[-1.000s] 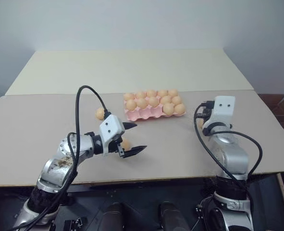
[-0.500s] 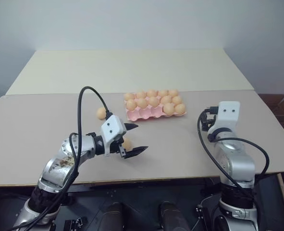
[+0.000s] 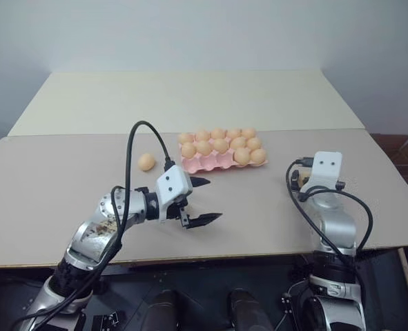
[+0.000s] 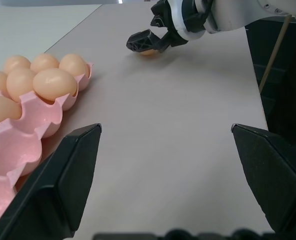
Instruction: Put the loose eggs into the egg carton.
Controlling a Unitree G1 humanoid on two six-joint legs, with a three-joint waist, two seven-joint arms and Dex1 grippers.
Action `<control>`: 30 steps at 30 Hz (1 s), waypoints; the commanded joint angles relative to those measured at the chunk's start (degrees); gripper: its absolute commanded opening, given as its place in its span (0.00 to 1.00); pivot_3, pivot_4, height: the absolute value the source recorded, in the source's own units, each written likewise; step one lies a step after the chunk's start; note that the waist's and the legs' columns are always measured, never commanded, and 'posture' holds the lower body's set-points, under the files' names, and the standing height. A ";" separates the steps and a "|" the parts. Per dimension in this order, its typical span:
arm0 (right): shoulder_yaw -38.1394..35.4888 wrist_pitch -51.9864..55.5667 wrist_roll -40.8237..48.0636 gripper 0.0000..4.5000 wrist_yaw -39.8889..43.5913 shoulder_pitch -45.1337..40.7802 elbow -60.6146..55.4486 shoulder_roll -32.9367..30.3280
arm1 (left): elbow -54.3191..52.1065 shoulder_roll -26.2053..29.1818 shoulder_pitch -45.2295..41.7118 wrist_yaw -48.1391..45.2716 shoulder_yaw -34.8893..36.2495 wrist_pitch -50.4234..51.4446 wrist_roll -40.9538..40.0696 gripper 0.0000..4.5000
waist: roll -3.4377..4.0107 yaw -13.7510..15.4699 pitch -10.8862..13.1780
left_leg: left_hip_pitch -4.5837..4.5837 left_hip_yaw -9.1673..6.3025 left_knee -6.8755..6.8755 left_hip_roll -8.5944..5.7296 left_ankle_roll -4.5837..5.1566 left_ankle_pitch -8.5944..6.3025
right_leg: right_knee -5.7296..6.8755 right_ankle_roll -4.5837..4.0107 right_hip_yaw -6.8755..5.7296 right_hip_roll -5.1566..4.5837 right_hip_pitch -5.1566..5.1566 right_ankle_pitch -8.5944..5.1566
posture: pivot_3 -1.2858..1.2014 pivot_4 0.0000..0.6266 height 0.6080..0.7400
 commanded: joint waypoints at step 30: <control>18.30 -0.41 4.80 0.43 12.32 -5.24 -15.16 4.16 | -7.04 6.65 3.49 6.99 9.42 9.62 -1.79 1.00 | 0.00 0.12 0.00 | 0.02 -0.08 -0.01 0.02 -0.02 0.01 | 0.01 -0.01 -0.06 0.01 -0.01 0.01 | 0.52 0.24 1.00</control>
